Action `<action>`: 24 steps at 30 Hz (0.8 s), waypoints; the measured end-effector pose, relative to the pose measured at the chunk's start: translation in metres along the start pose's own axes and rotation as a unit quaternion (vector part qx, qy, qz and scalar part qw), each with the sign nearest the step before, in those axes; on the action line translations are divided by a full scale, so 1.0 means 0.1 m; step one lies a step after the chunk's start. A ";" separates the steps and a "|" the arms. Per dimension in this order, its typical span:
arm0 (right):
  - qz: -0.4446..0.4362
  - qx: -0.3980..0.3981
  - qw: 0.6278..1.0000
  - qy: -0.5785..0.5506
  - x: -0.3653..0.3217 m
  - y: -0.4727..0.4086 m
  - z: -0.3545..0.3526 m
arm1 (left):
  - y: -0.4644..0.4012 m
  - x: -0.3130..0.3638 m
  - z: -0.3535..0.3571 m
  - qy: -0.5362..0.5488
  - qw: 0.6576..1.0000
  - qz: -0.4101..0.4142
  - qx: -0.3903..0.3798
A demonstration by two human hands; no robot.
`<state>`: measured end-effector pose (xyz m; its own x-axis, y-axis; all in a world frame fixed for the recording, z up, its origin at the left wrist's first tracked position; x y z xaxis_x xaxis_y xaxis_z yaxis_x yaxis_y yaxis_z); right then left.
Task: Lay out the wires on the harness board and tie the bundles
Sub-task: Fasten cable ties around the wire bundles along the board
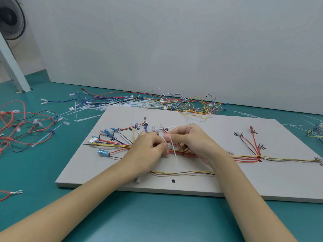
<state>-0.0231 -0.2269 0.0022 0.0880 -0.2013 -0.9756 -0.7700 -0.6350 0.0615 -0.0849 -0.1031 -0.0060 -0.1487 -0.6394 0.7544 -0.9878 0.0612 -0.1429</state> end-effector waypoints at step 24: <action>0.013 -0.019 0.999 0.040 -0.02 0.03 0.00 | 0.04 0.03 0.01 -0.029 1.000 0.011 -0.005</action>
<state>-0.0259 -0.2287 0.0044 0.1194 -0.2753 -0.9539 -0.7477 -0.6571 0.0961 -0.0897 -0.1053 -0.0046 -0.1684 -0.6808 0.7128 -0.9847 0.0838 -0.1526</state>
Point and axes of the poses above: each hand's wrist, its own y-axis away from the middle knuckle, its own z-axis out of the palm, x = y × z, the point moved 5 cm from there along -y, towards the middle knuckle, and after that the axes turned 7 degrees about -x, right-handed, at the moved point
